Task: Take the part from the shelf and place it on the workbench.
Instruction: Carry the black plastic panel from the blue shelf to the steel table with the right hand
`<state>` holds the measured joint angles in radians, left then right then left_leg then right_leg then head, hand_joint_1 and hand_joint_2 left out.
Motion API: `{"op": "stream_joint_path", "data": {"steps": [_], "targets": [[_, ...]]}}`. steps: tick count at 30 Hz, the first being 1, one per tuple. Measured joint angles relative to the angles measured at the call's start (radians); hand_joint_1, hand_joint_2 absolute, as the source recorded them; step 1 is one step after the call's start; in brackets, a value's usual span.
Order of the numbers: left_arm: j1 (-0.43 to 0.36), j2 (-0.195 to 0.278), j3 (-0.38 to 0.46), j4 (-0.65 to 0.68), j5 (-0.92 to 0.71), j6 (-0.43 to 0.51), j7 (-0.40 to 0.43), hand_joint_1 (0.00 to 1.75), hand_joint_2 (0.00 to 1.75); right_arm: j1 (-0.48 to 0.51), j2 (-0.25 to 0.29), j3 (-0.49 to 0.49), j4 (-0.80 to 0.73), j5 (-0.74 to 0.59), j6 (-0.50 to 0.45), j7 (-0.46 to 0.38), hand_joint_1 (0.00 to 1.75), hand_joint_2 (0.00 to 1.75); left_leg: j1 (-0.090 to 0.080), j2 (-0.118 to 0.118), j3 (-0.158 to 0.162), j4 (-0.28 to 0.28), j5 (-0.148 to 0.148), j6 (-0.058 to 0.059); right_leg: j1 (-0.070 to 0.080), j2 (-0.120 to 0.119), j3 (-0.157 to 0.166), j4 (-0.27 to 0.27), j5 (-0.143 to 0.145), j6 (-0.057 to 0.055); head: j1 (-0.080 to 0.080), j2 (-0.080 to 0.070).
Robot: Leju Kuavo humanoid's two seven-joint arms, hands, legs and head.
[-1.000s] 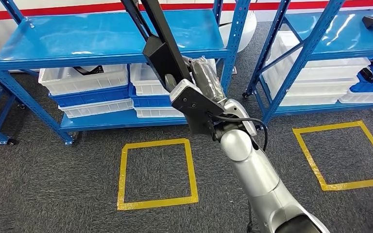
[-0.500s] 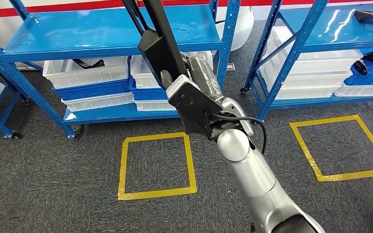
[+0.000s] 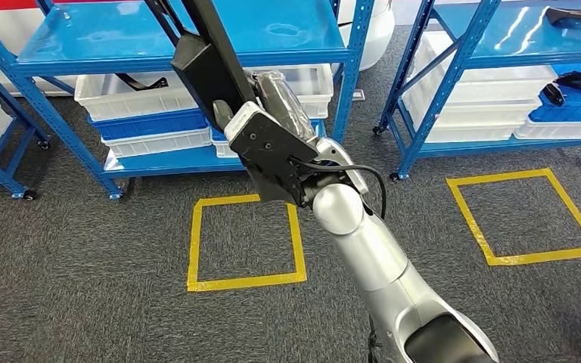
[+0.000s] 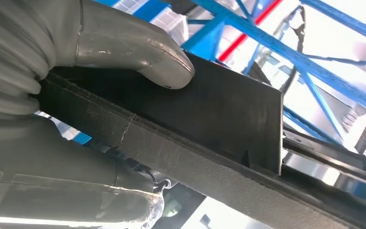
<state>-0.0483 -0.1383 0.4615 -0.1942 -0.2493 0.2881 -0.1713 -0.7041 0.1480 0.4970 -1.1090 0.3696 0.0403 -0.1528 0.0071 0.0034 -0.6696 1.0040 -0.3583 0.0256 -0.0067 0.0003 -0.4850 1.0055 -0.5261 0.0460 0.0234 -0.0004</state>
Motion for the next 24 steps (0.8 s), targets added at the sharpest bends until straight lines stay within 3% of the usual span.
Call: {"op": "stream_joint_path", "data": {"steps": [3, 4, 6, 8, 9, 10, 11, 12, 14, 16, 18, 19, 21, 23, 24], "targets": [[0.003, -0.007, 0.004, 0.000, -0.003, 0.009, -0.002, 0.00, 1.75, -0.002, -0.006, 0.003, 0.000, -0.004, -0.003, -0.009, 1.54, 1.75, 0.003, -0.001, -0.009, -0.006, 0.015, -0.019, 0.000, 0.000, -0.012, -0.019, 0.016, -0.022, 0.001, 0.000], [0.005, -0.009, 0.004, 0.000, -0.007, 0.008, -0.004, 0.00, 1.75, -0.002, -0.011, 0.004, -0.003, -0.008, -0.003, -0.009, 1.54, 1.75, 0.003, -0.003, -0.017, 0.008, -0.006, -0.025, -0.004, -0.001, -0.018, -0.021, 0.027, -0.033, 0.000, 0.000], [0.009, -0.010, 0.004, 0.000, -0.020, -0.001, -0.008, 0.00, 1.75, 0.006, -0.025, 0.003, -0.018, -0.014, -0.007, -0.005, 1.54, 1.75, 0.008, -0.005, -0.045, 0.095, -0.096, -0.035, -0.011, -0.003, -0.034, -0.024, 0.050, -0.050, -0.001, 0.000], [0.012, -0.010, 0.004, 0.000, -0.034, -0.012, -0.009, 0.00, 1.75, 0.026, -0.045, -0.002, -0.044, -0.011, -0.017, 0.004, 1.54, 1.75, 0.012, -0.005, -0.072, 0.229, -0.175, -0.044, -0.010, -0.006, -0.055, -0.022, 0.068, -0.053, -0.002, 0.000], [0.013, -0.009, 0.004, 0.000, -0.039, -0.015, -0.010, 0.00, 1.75, 0.038, -0.056, -0.004, -0.058, -0.008, -0.021, 0.008, 1.54, 1.75, 0.015, -0.005, -0.073, 0.273, -0.185, -0.048, -0.009, -0.007, -0.066, -0.021, 0.076, -0.050, -0.001, 0.000], [0.014, -0.009, 0.004, 0.000, -0.042, -0.017, -0.010, 0.00, 1.75, 0.049, -0.066, -0.005, -0.071, -0.006, -0.022, 0.010, 1.54, 1.75, 0.017, -0.005, -0.059, 0.283, -0.174, -0.051, -0.010, -0.008, -0.077, -0.018, 0.083, -0.048, -0.002, 0.000], [0.014, -0.008, 0.004, 0.000, -0.043, -0.018, -0.010, 0.00, 1.75, 0.056, -0.073, -0.006, -0.081, -0.004, -0.023, 0.011, 1.54, 1.75, 0.020, -0.005, -0.027, 0.255, -0.150, -0.053, -0.012, -0.007, -0.088, -0.014, 0.089, -0.044, -0.002, 0.000], [0.014, -0.008, 0.004, 0.000, -0.044, -0.019, -0.010, 0.00, 1.75, 0.061, -0.080, -0.007, -0.092, -0.002, -0.023, 0.012, 1.54, 1.75, 0.024, -0.005, 0.020, 0.194, -0.129, -0.055, -0.014, -0.006, -0.099, -0.007, 0.094, -0.040, -0.002, 0.000], [0.012, -0.007, 0.004, 0.000, -0.049, -0.022, -0.010, 0.00, 1.75, 0.065, -0.089, -0.008, -0.112, 0.003, -0.027, 0.015, 1.54, 1.75, 0.025, -0.010, 0.108, 0.068, -0.124, -0.057, -0.012, -0.004, -0.118, 0.005, 0.103, -0.028, -0.002, 0.000], [0.012, -0.008, 0.003, 0.000, -0.060, -0.029, -0.010, 0.00, 1.75, 0.076, -0.098, -0.011, -0.131, 0.012, -0.034, 0.022, 1.54, 1.75, 0.018, -0.016, 0.134, 0.018, -0.137, -0.050, -0.008, -0.003, -0.129, 0.007, 0.115, -0.010, -0.002, 0.000], [0.013, -0.007, 0.003, 0.000, -0.072, -0.038, -0.011, 0.00, 1.75, 0.099, -0.115, -0.019, -0.155, 0.022, -0.041, 0.027, 1.54, 1.75, 0.014, -0.016, 0.124, 0.012, -0.125, -0.030, -0.010, -0.004, -0.135, 0.008, 0.122, 0.008, -0.001, 0.000], [0.014, -0.006, 0.002, 0.000, -0.077, -0.042, -0.011, 0.00, 1.75, 0.112, -0.126, -0.024, -0.167, 0.026, -0.043, 0.028, 1.54, 1.75, 0.013, -0.014, 0.117, 0.009, -0.116, -0.017, -0.011, -0.004, -0.144, 0.018, 0.111, 0.010, -0.001, 0.000], [0.013, -0.005, 0.002, 0.000, -0.084, -0.048, -0.013, 0.00, 1.75, 0.136, -0.147, -0.033, -0.188, 0.027, -0.046, 0.029, 1.54, 1.75, 0.012, -0.009, 0.096, 0.005, -0.096, 0.006, -0.011, -0.003, -0.180, 0.098, 0.045, 0.000, -0.001, 0.000], [0.014, -0.004, 0.002, 0.000, -0.088, -0.050, -0.016, 0.00, 1.75, 0.161, -0.163, -0.040, -0.207, 0.026, -0.048, 0.028, 1.54, 1.75, 0.007, -0.006, 0.069, 0.005, -0.076, 0.016, -0.009, -0.003, -0.220, 0.232, -0.033, -0.009, 0.000, 0.000], [0.014, -0.004, 0.001, 0.000, -0.089, -0.051, -0.017, 0.00, 1.75, 0.174, -0.170, -0.044, -0.215, 0.026, -0.049, 0.027, 1.54, 1.75, 0.005, -0.004, 0.056, 0.005, -0.066, 0.017, -0.009, -0.002, -0.226, 0.283, -0.050, -0.007, 0.000, 0.000]]}}
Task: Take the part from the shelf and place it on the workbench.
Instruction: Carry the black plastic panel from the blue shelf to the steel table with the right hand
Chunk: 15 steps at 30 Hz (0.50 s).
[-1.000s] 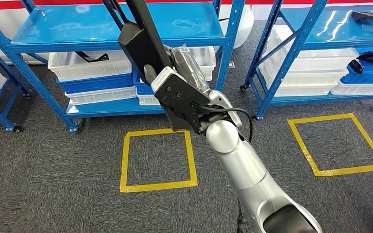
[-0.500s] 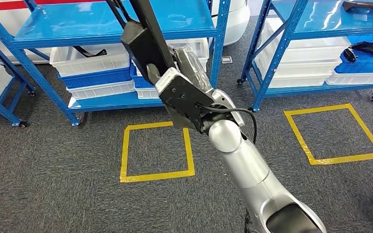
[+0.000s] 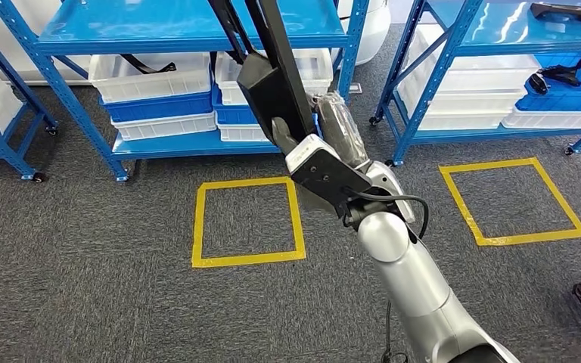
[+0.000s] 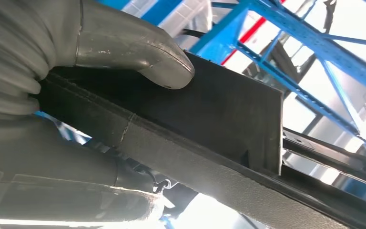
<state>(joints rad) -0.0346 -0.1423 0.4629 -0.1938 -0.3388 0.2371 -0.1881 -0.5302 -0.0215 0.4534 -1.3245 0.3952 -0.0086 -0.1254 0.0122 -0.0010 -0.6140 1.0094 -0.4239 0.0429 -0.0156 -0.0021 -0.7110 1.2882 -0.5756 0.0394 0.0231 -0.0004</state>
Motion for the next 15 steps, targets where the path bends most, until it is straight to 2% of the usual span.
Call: {"op": "stream_joint_path", "data": {"steps": [1, 2, 3, 4, 5, 6, 7, 8, 9, 10, 11, 12, 14, 15], "targets": [[0.000, 0.000, 0.000, 0.000, -0.001, -0.001, -0.001, 0.00, 1.75, 0.012, -0.005, -0.003, -0.007, 0.000, 0.000, 0.000, 1.54, 1.75, -0.002, 0.001, -0.013, 0.000, 0.010, 0.000, 0.000, 0.000, 0.009, 0.020, 0.002, 0.007, 0.000, 0.000], [0.000, 0.000, 0.000, 0.000, -0.002, -0.002, -0.002, 0.00, 1.75, 0.021, -0.009, -0.006, -0.013, -0.001, 0.000, 0.000, 1.54, 1.75, -0.002, 0.002, -0.025, 0.001, 0.020, -0.002, 0.000, 0.000, 0.036, 0.003, 0.018, 0.016, 0.000, 0.000], [0.000, 0.000, 0.000, 0.000, -0.003, -0.004, -0.003, 0.00, 1.75, 0.028, -0.013, -0.008, -0.020, -0.001, 0.000, 0.000, 1.54, 1.75, -0.003, 0.002, -0.037, 0.001, 0.030, -0.004, 0.000, 0.000, 0.081, -0.051, 0.040, 0.022, 0.000, 0.000], [0.000, 0.000, -0.001, 0.000, -0.004, -0.006, -0.003, 0.00, 1.75, 0.032, -0.015, -0.009, -0.027, -0.001, -0.001, 0.000, 1.54, 1.75, -0.003, 0.002, -0.046, 0.002, 0.040, -0.008, 0.001, 0.000, 0.133, -0.125, 0.051, 0.023, 0.000, 0.000], [0.000, 0.000, -0.001, 0.000, -0.006, -0.008, -0.003, 0.00, 1.75, 0.034, -0.018, -0.011, -0.035, -0.001, -0.001, 0.000, 1.54, 1.75, -0.004, 0.002, -0.054, 0.002, 0.049, -0.012, 0.004, 0.000, 0.185, -0.203, 0.051, 0.019, 0.000, 0.000], [0.000, 0.000, -0.002, 0.000, -0.009, -0.010, -0.003, 0.00, 1.75, 0.035, -0.020, -0.013, -0.042, -0.001, -0.001, 0.000, 1.54, 1.75, -0.005, 0.003, -0.059, 0.000, 0.059, -0.017, 0.008, 0.001, 0.221, -0.261, 0.045, 0.012, 0.000, 0.000], [0.001, 0.000, -0.003, 0.000, -0.011, -0.010, -0.003, 0.00, 1.75, 0.037, -0.022, -0.016, -0.048, -0.002, -0.002, 0.000, 1.54, 1.75, -0.006, 0.003, -0.062, -0.002, 0.069, -0.023, 0.013, 0.002, 0.237, -0.293, 0.037, 0.004, 0.000, 0.000], [0.002, 0.000, -0.004, 0.000, -0.013, -0.011, -0.003, 0.00, 1.75, 0.039, -0.025, -0.019, -0.052, -0.002, -0.002, -0.001, 1.54, 1.75, -0.006, 0.003, -0.064, -0.005, 0.080, -0.028, 0.016, 0.002, 0.238, -0.304, 0.037, -0.003, 0.000, 0.000], [0.003, 0.001, -0.005, 0.000, -0.015, -0.011, -0.003, 0.00, 1.75, 0.041, -0.027, -0.022, -0.055, -0.002, -0.003, -0.001, 1.54, 1.75, -0.004, 0.002, -0.066, -0.007, 0.085, -0.033, 0.010, 0.002, 0.231, -0.303, 0.045, -0.011, 0.000, 0.000], [0.004, 0.002, -0.006, 0.000, -0.016, -0.011, -0.003, 0.00, 1.75, 0.043, -0.028, -0.024, -0.056, -0.002, -0.003, -0.001, 1.54, 1.75, -0.003, 0.001, -0.072, -0.002, 0.074, -0.038, 0.006, 0.001, 0.224, -0.304, 0.054, -0.021, -0.001, 0.000], [0.004, 0.003, -0.006, 0.000, -0.016, -0.011, -0.003, 0.00, 1.75, 0.045, -0.029, -0.025, -0.058, -0.002, -0.003, -0.001, 1.54, 1.75, -0.002, 0.000, -0.081, 0.020, 0.044, -0.044, 0.001, -0.001, 0.216, -0.305, 0.065, -0.034, -0.002, 0.000], [0.005, 0.003, -0.006, 0.000, -0.016, -0.011, -0.003, 0.00, 1.75, 0.046, -0.029, -0.026, -0.059, -0.002, -0.003, -0.001, 1.54, 1.75, 0.000, -0.001, -0.094, 0.058, 0.000, -0.048, -0.004, -0.002, 0.207, -0.306, 0.077, -0.043, -0.003, 0.000], [0.005, 0.004, -0.006, 0.000, -0.016, -0.011, -0.003, 0.00, 1.75, 0.048, -0.029, -0.027, -0.062, -0.002, -0.003, -0.001, 1.54, 1.75, 0.002, -0.002, -0.123, 0.186, -0.098, -0.058, -0.002, -0.004, 0.183, -0.305, 0.100, -0.053, -0.005, 0.000], [0.005, 0.004, -0.007, 0.000, -0.017, -0.011, -0.003, 0.00, 1.75, 0.050, -0.029, -0.027, -0.062, -0.002, -0.003, -0.001, 1.54, 1.75, 0.004, -0.002, -0.131, 0.245, -0.120, -0.062, -0.001, -0.004, 0.170, -0.304, 0.110, -0.052, -0.005, 0.000]]}}
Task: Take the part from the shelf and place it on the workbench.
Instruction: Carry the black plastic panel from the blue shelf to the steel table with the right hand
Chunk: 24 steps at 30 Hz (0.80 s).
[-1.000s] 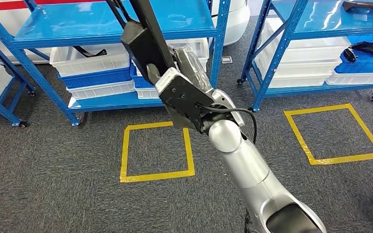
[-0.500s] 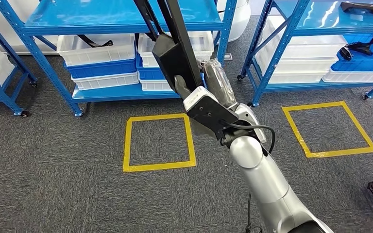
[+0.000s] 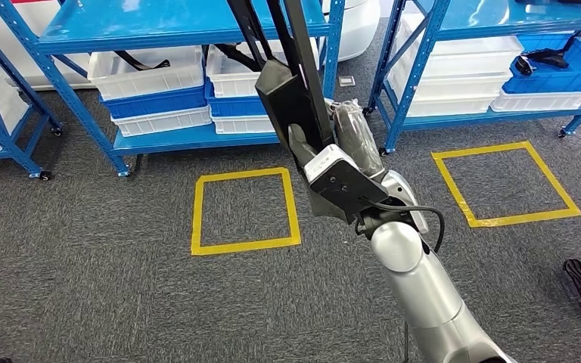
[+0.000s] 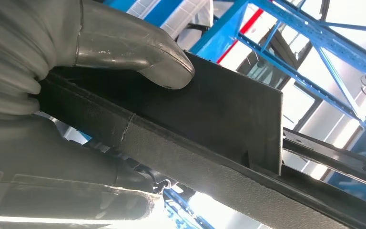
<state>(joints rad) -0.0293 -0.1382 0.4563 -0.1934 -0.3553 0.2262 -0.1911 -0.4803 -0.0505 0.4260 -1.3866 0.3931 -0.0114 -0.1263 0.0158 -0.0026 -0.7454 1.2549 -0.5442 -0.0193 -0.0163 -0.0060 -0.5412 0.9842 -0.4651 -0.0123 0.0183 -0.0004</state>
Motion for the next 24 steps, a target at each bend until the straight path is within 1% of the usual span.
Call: {"op": "stream_joint_path", "data": {"steps": [1, 2, 3, 4, 5, 6, 7, 8, 9, 10, 11, 12, 13, 14, 15, 16, 17, 18, 19, 20, 21, 22, 24], "targets": [[0.000, 0.000, 0.000, 0.000, 0.000, 0.000, 0.000, 0.00, 1.75, 0.002, 0.000, 0.000, 0.000, 0.000, 0.000, 0.000, 1.54, 1.75, 0.002, 0.000, 0.004, 0.037, 0.000, -0.003, 0.001, 0.000, -0.014, 0.002, 0.011, 0.002, 0.000, 0.000], [0.000, 0.001, 0.000, 0.000, -0.001, 0.000, -0.001, 0.00, 1.75, 0.004, -0.001, 0.000, 0.000, 0.000, 0.000, 0.000, 1.54, 1.75, 0.005, 0.000, 0.024, 0.039, 0.019, -0.006, 0.001, 0.000, -0.028, 0.004, 0.019, 0.004, 0.000, 0.000], [0.000, 0.001, 0.000, 0.000, -0.001, 0.000, -0.003, 0.00, 1.75, 0.005, -0.002, 0.000, 0.000, 0.000, 0.000, 0.000, 1.54, 1.75, 0.008, 0.000, 0.062, 0.005, 0.047, -0.007, 0.000, 0.000, -0.041, 0.007, 0.027, 0.008, 0.000, 0.000], [-0.001, 0.002, 0.000, 0.000, -0.001, -0.002, -0.007, 0.00, 1.75, 0.005, -0.003, -0.001, -0.001, -0.001, 0.000, 0.000, 1.54, 1.75, 0.011, 0.000, 0.113, -0.059, 0.061, -0.007, 0.000, 0.000, -0.052, 0.011, 0.033, 0.013, 0.000, 0.000], [-0.003, 0.003, 0.000, 0.000, -0.001, -0.004, -0.011, 0.00, 1.75, 0.004, -0.006, -0.002, -0.002, -0.002, -0.001, 0.000, 1.54, 1.75, 0.011, 0.000, 0.166, -0.132, 0.059, -0.006, 0.002, 0.000, -0.062, 0.016, 0.038, 0.018, 0.000, 0.000], [-0.004, 0.003, 0.000, 0.000, -0.001, -0.007, -0.016, 0.00, 1.75, 0.004, -0.009, -0.004, -0.004, -0.003, -0.001, 0.000, 1.54, 1.75, 0.009, -0.001, 0.208, -0.195, 0.048, -0.002, 0.004, 0.000, -0.069, 0.020, 0.044, 0.025, 0.001, 0.000], [-0.005, 0.003, 0.000, 0.000, -0.002, -0.010, -0.020, 0.00, 1.75, 0.004, -0.011, -0.005, -0.006, -0.002, -0.003, 0.000, 1.54, 1.75, 0.006, -0.001, 0.233, -0.237, 0.031, 0.003, 0.005, -0.001, -0.073, 0.022, 0.050, 0.033, 0.002, 0.000], [-0.004, 0.004, 0.000, 0.000, -0.002, -0.014, -0.023, 0.00, 1.75, 0.005, -0.013, -0.005, -0.007, 0.002, -0.005, -0.001, 1.54, 1.75, 0.000, -0.002, 0.241, -0.255, 0.025, 0.011, 0.005, -0.003, -0.076, 0.022, 0.056, 0.040, 0.002, 0.000], [-0.003, 0.004, 0.000, 0.000, -0.002, -0.017, -0.024, 0.00, 1.75, 0.006, -0.014, -0.005, -0.008, 0.009, -0.007, 0.000, 1.54, 1.75, -0.002, -0.002, 0.237, -0.259, 0.029, 0.021, 0.004, -0.004, -0.078, 0.021, 0.062, 0.048, 0.003, 0.000], [-0.002, 0.005, 0.000, 0.000, -0.002, -0.019, -0.025, 0.00, 1.75, 0.007, -0.017, -0.004, -0.008, 0.018, -0.010, 0.000, 1.54, 1.75, -0.003, -0.002, 0.232, -0.262, 0.036, 0.032, 0.001, -0.005, -0.085, 0.026, 0.061, 0.052, 0.003, 0.000], [-0.002, 0.006, 0.000, 0.000, -0.002, -0.021, -0.026, 0.00, 1.75, 0.008, -0.019, -0.002, -0.008, 0.027, -0.013, 0.000, 1.54, 1.75, -0.003, -0.002, 0.227, -0.264, 0.045, 0.043, 0.000, -0.005, -0.096, 0.044, 0.048, 0.054, 0.003, 0.000], [-0.002, 0.008, 0.000, 0.000, -0.002, -0.021, -0.026, 0.00, 1.75, 0.009, -0.021, -0.001, -0.007, 0.034, -0.015, 0.001, 1.54, 1.75, -0.002, -0.003, 0.219, -0.266, 0.055, 0.052, -0.002, -0.003, -0.115, 0.083, 0.022, 0.051, 0.004, 0.000], [-0.002, 0.009, 0.000, 0.000, -0.002, -0.022, -0.025, 0.00, 1.75, 0.010, -0.023, 0.001, -0.007, 0.039, -0.017, 0.002, 1.54, 1.75, -0.001, -0.005, 0.209, -0.266, 0.064, 0.057, -0.003, -0.001, -0.140, 0.145, -0.014, 0.047, 0.005, 0.000], [-0.002, 0.010, 0.001, 0.000, -0.002, -0.023, -0.023, 0.00, 1.75, 0.010, -0.023, 0.003, -0.005, 0.042, -0.018, 0.002, 1.54, 1.75, -0.002, -0.008, 0.197, -0.265, 0.072, 0.060, -0.003, 0.000, -0.166, 0.217, -0.051, 0.045, 0.005, 0.000], [-0.002, 0.011, 0.001, 0.000, -0.002, -0.023, -0.021, 0.00, 1.75, 0.010, -0.022, 0.005, -0.003, 0.045, -0.018, 0.004, 1.54, 1.75, -0.002, -0.013, 0.186, -0.265, 0.081, 0.059, -0.003, 0.001, -0.185, 0.279, -0.079, 0.045, 0.005, 0.000], [-0.002, 0.011, 0.001, 0.000, -0.002, -0.022, -0.018, 0.00, 1.75, 0.010, -0.020, 0.007, -0.001, 0.049, -0.018, 0.005, 1.54, 1.75, -0.003, -0.020, 0.175, -0.264, 0.089, 0.058, -0.003, 0.001, -0.188, 0.310, -0.093, 0.049, 0.005, 0.000], [-0.002, 0.012, 0.001, 0.000, -0.001, -0.022, -0.015, 0.00, 1.75, 0.009, -0.017, 0.009, 0.003, 0.052, -0.018, 0.005, 1.54, 1.75, -0.003, -0.027, 0.167, -0.264, 0.096, 0.056, -0.004, 0.002, -0.168, 0.297, -0.091, 0.056, 0.005, 0.000], [-0.002, 0.012, 0.001, 0.000, 0.000, -0.021, -0.012, 0.00, 1.75, 0.007, -0.013, 0.011, 0.006, 0.054, -0.018, 0.006, 1.54, 1.75, -0.002, -0.036, 0.161, -0.263, 0.102, 0.052, -0.005, 0.005, -0.127, 0.243, -0.077, 0.063, 0.005, 0.000], [-0.002, 0.012, 0.001, 0.000, 0.001, -0.020, -0.010, 0.00, 1.75, 0.003, -0.008, 0.013, 0.009, 0.056, -0.018, 0.006, 1.54, 1.75, -0.002, -0.044, 0.156, -0.262, 0.107, 0.048, -0.007, 0.017, -0.076, 0.164, -0.059, 0.068, 0.005, 0.000], [-0.003, 0.013, 0.002, 0.000, 0.003, -0.019, -0.009, 0.00, 1.75, -0.002, -0.005, 0.016, 0.011, 0.056, -0.018, 0.006, 1.54, 1.75, -0.004, -0.052, 0.151, -0.260, 0.112, 0.043, -0.007, 0.031, -0.030, 0.094, -0.046, 0.069, 0.005, 0.000], [-0.004, 0.013, 0.002, 0.000, 0.004, -0.019, -0.008, 0.00, 1.75, -0.008, 0.000, 0.019, 0.014, 0.056, -0.018, 0.006, 1.54, 1.75, -0.004, -0.059, 0.145, -0.258, 0.116, 0.037, -0.007, 0.042, 0.000, 0.046, -0.038, 0.066, 0.005, 0.000], [-0.004, 0.014, 0.003, 0.000, 0.005, -0.018, -0.007, 0.00, 1.75, -0.011, 0.003, 0.021, 0.016, 0.056, -0.018, 0.005, 1.54, 1.75, -0.005, -0.065, 0.140, -0.256, 0.121, 0.030, -0.005, 0.048, 0.012, 0.023, -0.036, 0.059, 0.004, 0.000], [-0.003, 0.015, 0.004, 0.000, 0.008, -0.017, -0.004, 0.00, 1.75, -0.016, 0.009, 0.025, 0.021, 0.057, -0.018, 0.005, 1.54, 1.75, -0.002, -0.077, 0.131, -0.257, 0.132, 0.016, 0.000, 0.036, 0.008, 0.024, -0.029, 0.045, 0.004, 0.000]]}}
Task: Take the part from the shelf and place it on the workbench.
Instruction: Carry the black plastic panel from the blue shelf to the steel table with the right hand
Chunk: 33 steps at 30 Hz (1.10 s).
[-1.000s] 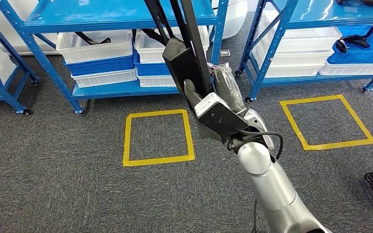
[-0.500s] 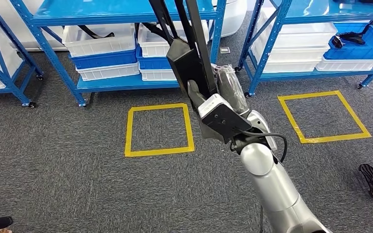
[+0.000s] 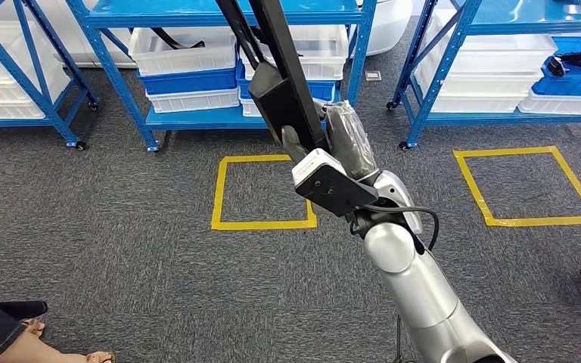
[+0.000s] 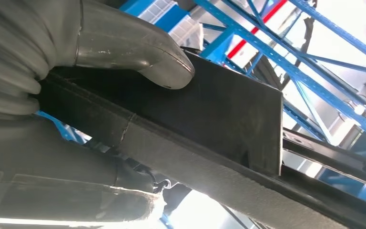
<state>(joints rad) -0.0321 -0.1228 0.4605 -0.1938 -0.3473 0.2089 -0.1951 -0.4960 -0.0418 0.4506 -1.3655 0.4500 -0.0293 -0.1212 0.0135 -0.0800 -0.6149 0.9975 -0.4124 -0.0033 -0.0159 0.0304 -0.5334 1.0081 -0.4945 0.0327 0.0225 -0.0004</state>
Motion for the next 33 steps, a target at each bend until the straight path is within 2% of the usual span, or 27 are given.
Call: {"op": "stream_joint_path", "data": {"steps": [2, 3, 5, 6, 7, 8, 9, 10, 11, 12, 13, 14, 16, 17, 19, 20, 22, 23, 24, 25, 26, 27, 28, 29, 30, 32, 33], "targets": [[0.002, 0.001, 0.002, 0.000, 0.006, 0.004, 0.002, 0.00, 1.75, -0.010, 0.011, 0.002, 0.006, 0.001, 0.003, -0.003, 1.54, 1.75, 0.002, 0.013, -0.013, 0.016, -0.011, -0.010, -0.003, -0.016, -0.006, -0.001, 0.010, -0.017, -0.001, 0.000], [0.001, 0.002, 0.004, 0.000, 0.009, 0.007, 0.003, 0.00, 1.75, -0.018, 0.018, 0.005, 0.009, 0.001, 0.005, -0.006, 1.54, 1.75, 0.003, 0.031, -0.029, 0.049, -0.034, -0.015, -0.006, -0.024, -0.010, -0.003, 0.015, -0.026, -0.003, 0.000], [0.000, 0.002, 0.007, 0.000, 0.016, 0.014, 0.003, 0.00, 1.75, -0.033, 0.031, 0.011, 0.020, 0.002, 0.012, -0.009, 1.54, 1.75, 0.005, 0.065, -0.084, 0.175, -0.107, -0.023, -0.003, -0.043, -0.020, -0.004, 0.022, -0.039, -0.005, 0.000], [-0.001, 0.002, 0.008, 0.000, 0.020, 0.017, 0.003, 0.00, 1.75, -0.040, 0.037, 0.015, 0.028, 0.002, 0.015, -0.009, 1.54, 1.75, 0.006, 0.071, -0.113, 0.243, -0.138, -0.026, 0.000, -0.054, -0.025, -0.004, 0.024, -0.042, -0.006, 0.000], [-0.001, 0.002, 0.012, 0.000, 0.024, 0.020, 0.003, 0.00, 1.75, -0.045, 0.044, 0.019, 0.036, 0.002, 0.018, -0.009, 1.54, 1.75, 0.006, 0.074, -0.129, 0.286, -0.154, -0.028, 0.003, -0.065, -0.030, -0.003, 0.027, -0.045, -0.006, 0.000], [-0.001, 0.002, 0.016, 0.000, 0.029, 0.023, 0.003, 0.00, 1.75, -0.051, 0.052, 0.023, 0.045, 0.003, 0.021, -0.010, 1.54, 1.75, 0.006, 0.076, -0.122, 0.287, -0.149, -0.028, 0.005, -0.076, -0.034, -0.003, 0.029, -0.046, -0.006, 0.000], [-0.001, 0.002, 0.021, 0.000, 0.034, 0.026, 0.003, 0.00, 1.75, -0.059, 0.060, 0.027, 0.054, 0.002, 0.023, -0.012, 1.54, 1.75, 0.006, 0.081, -0.094, 0.248, -0.129, -0.025, 0.007, -0.086, -0.036, -0.003, 0.031, -0.047, -0.006, 0.000], [-0.001, 0.002, 0.027, 0.000, 0.039, 0.030, 0.003, 0.00, 1.75, -0.068, 0.067, 0.030, 0.062, 0.001, 0.026, -0.015, 1.54, 1.75, 0.005, 0.093, -0.047, 0.176, -0.100, -0.020, 0.009, -0.096, -0.037, -0.002, 0.033, -0.046, -0.006, 0.000], [-0.003, 0.002, 0.032, 0.000, 0.042, 0.033, 0.003, 0.00, 1.75, -0.078, 0.074, 0.032, 0.068, 0.000, 0.028, -0.019, 1.54, 1.75, 0.002, 0.114, -0.001, 0.102, -0.078, -0.014, 0.012, -0.106, -0.037, -0.002, 0.034, -0.044, -0.006, 0.000], [-0.004, 0.001, 0.036, 0.000, 0.044, 0.036, 0.003, 0.00, 1.75, -0.089, 0.079, 0.034, 0.072, -0.002, 0.031, -0.023, 1.54, 1.75, -0.003, 0.130, 0.032, 0.046, -0.063, -0.006, 0.016, -0.116, -0.037, -0.001, 0.034, -0.042, -0.005, 0.000], [-0.005, 0.000, 0.039, 0.000, 0.046, 0.037, 0.002, 0.00, 1.75, -0.098, 0.083, 0.036, 0.077, -0.004, 0.033, -0.025, 1.54, 1.75, -0.007, 0.141, 0.050, 0.012, -0.056, 0.001, 0.020, -0.125, -0.037, -0.001, 0.036, -0.039, -0.004, 0.000], [-0.006, 0.000, 0.042, 0.000, 0.046, 0.038, 0.002, 0.00, 1.75, -0.105, 0.087, 0.038, 0.082, -0.005, 0.034, -0.027, 1.54, 1.75, -0.012, 0.141, 0.050, 0.004, -0.056, 0.007, 0.022, -0.135, -0.038, -0.002, 0.038, -0.036, -0.003, 0.000], [-0.004, -0.002, 0.048, 0.000, 0.050, 0.039, 0.002, 0.00, 1.75, -0.114, 0.094, 0.043, 0.092, -0.008, 0.037, -0.029, 1.54, 1.75, -0.013, 0.120, 0.044, 0.000, -0.044, 0.020, 0.021, -0.145, -0.041, -0.001, 0.039, -0.027, -0.003, 0.000], [-0.004, -0.004, 0.052, 0.000, 0.052, 0.042, 0.002, 0.00, 1.75, -0.119, 0.097, 0.044, 0.096, -0.009, 0.037, -0.032, 1.54, 1.75, -0.010, 0.111, 0.042, -0.005, -0.038, 0.026, 0.019, -0.131, -0.048, 0.008, 0.033, -0.022, -0.003, 0.000], [-0.005, -0.006, 0.058, 0.000, 0.054, 0.048, 0.002, 0.00, 1.75, -0.129, 0.098, 0.046, 0.102, -0.012, 0.038, -0.039, 1.54, 1.75, -0.004, 0.096, 0.039, -0.013, -0.026, 0.036, 0.015, -0.084, -0.070, 0.052, 0.005, -0.019, -0.002, 0.000], [-0.006, -0.007, 0.061, 0.000, 0.055, 0.051, 0.002, 0.00, 1.75, -0.133, 0.096, 0.047, 0.106, -0.014, 0.039, -0.042, 1.54, 1.75, -0.004, 0.089, 0.036, -0.014, -0.023, 0.039, 0.013, -0.063, -0.087, 0.094, -0.017, -0.021, -0.001, 0.000], [-0.008, -0.009, 0.064, 0.000, 0.056, 0.054, 0.002, 0.00, 1.75, -0.137, 0.090, 0.048, 0.120, -0.019, 0.039, -0.045, 1.54, 1.75, -0.004, 0.070, 0.028, -0.013, -0.017, 0.043, 0.011, -0.045, -0.136, 0.209, -0.065, -0.024, -0.001, 0.000], [-0.007, -0.011, 0.067, 0.000, 0.056, 0.056, 0.002, 0.00, 1.75, -0.137, 0.087, 0.048, 0.127, -0.022, 0.040, -0.047, 1.54, 1.75, -0.004, 0.058, 0.024, -0.013, -0.014, 0.043, 0.010, -0.039, -0.158, 0.261, -0.082, -0.022, -0.001, 0.000], [-0.006, -0.013, 0.070, 0.000, 0.056, 0.057, 0.003, 0.00, 1.75, -0.137, 0.085, 0.048, 0.134, -0.024, 0.041, -0.049, 1.54, 1.75, -0.004, 0.044, 0.020, -0.012, -0.010, 0.041, 0.008, -0.037, -0.164, 0.280, -0.084, -0.015, -0.001, 0.000], [-0.005, -0.015, 0.073, 0.000, 0.056, 0.059, 0.004, 0.00, 1.75, -0.137, 0.084, 0.049, 0.138, -0.026, 0.041, -0.052, 1.54, 1.75, -0.003, 0.030, 0.017, -0.011, -0.008, 0.039, 0.005, -0.034, -0.150, 0.259, -0.072, -0.006, -0.001, 0.000], [-0.004, -0.016, 0.075, 0.000, 0.057, 0.061, 0.006, 0.00, 1.75, -0.138, 0.084, 0.049, 0.141, -0.027, 0.043, -0.055, 1.54, 1.75, -0.003, 0.017, 0.016, -0.009, -0.006, 0.036, 0.001, -0.028, -0.117, 0.198, -0.046, 0.005, -0.001, 0.000], [-0.004, -0.017, 0.077, 0.000, 0.056, 0.065, 0.009, 0.00, 1.75, -0.141, 0.084, 0.049, 0.144, -0.030, 0.045, -0.059, 1.54, 1.75, -0.002, 0.004, 0.013, -0.007, -0.004, 0.032, -0.005, -0.010, -0.077, 0.124, -0.023, 0.013, -0.001, 0.000], [-0.005, -0.018, 0.078, 0.000, 0.056, 0.068, 0.013, 0.00, 1.75, -0.143, 0.084, 0.049, 0.147, -0.033, 0.047, -0.064, 1.54, 1.75, -0.003, -0.008, 0.010, -0.003, -0.004, 0.027, -0.008, 0.006, -0.044, 0.062, -0.005, 0.016, -0.001, 0.000], [-0.005, -0.018, 0.080, 0.000, 0.056, 0.072, 0.017, 0.00, 1.75, -0.144, 0.084, 0.049, 0.150, -0.036, 0.049, -0.070, 1.54, 1.75, -0.003, -0.018, 0.004, 0.000, -0.002, 0.021, -0.009, 0.018, -0.023, 0.022, 0.005, 0.014, -0.001, 0.000], [-0.004, -0.019, 0.082, 0.000, 0.056, 0.076, 0.022, 0.00, 1.75, -0.145, 0.085, 0.049, 0.153, -0.040, 0.051, -0.075, 1.54, 1.75, -0.002, -0.027, -0.002, 0.001, 0.002, 0.013, -0.008, 0.024, -0.017, 0.008, 0.007, 0.009, -0.001, 0.000], [-0.001, -0.020, 0.087, 0.000, 0.059, 0.083, 0.031, 0.00, 1.75, -0.145, 0.089, 0.049, 0.159, -0.046, 0.053, -0.085, 1.54, 1.75, 0.002, -0.038, -0.012, 0.000, 0.008, -0.001, -0.006, 0.008, -0.020, 0.008, 0.014, -0.005, -0.001, 0.000], [0.000, -0.021, 0.091, 0.000, 0.061, 0.087, 0.035, 0.00, 1.75, -0.145, 0.093, 0.049, 0.161, -0.048, 0.054, -0.088, 1.54, 1.75, 0.002, -0.027, -0.017, 0.006, 0.004, -0.006, -0.007, 0.000, -0.021, 0.006, 0.017, -0.012, -0.002, 0.000]]}}
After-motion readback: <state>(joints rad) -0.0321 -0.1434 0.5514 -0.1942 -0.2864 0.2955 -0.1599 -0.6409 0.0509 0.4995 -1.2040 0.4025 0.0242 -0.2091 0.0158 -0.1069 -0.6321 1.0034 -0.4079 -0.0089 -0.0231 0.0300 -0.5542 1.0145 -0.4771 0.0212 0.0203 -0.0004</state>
